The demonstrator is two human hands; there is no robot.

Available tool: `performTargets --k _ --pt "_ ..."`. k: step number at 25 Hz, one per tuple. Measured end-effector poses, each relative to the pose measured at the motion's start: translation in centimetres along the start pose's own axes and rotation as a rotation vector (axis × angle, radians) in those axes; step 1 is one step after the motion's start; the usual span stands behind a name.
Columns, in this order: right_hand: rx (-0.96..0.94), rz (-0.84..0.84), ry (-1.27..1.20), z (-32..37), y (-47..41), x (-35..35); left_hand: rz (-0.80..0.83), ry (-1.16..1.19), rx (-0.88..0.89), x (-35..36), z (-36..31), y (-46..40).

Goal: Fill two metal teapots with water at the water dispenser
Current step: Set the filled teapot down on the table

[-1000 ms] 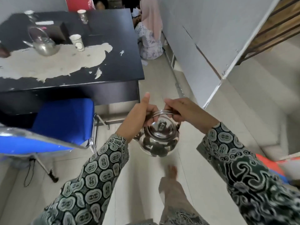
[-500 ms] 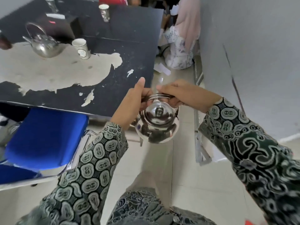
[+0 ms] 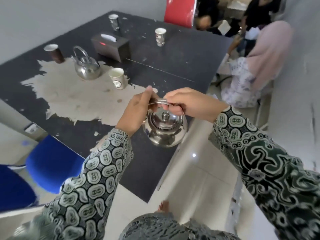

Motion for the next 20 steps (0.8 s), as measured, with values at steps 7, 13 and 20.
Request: performTargets --k 7,13,20 --pt "-0.004 0.310 -0.143 0.7 -6.7 -9.2 -0.491 -0.031 0.072 -1.5 0.2 -4.0" --pt "-0.004 0.584 -0.088 2.4 -11.3 -14.5 -0.677 -0.195 -0.026 1.2 0.6 -8.5" --pt "-0.044 0.708 -0.088 5.6 -15.4 -20.2 -0.654 -0.482 -0.158 2.2 -0.5 -17.3"
Point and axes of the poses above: each hand's wrist, its own y-axis away from the middle knuckle, its own x-axis out of the palm, z = x × y, the point moved 8 cm from there along -y, towards the middle knuckle, and after that the axes turned 11 degrees about z, right-handed, at the moved point
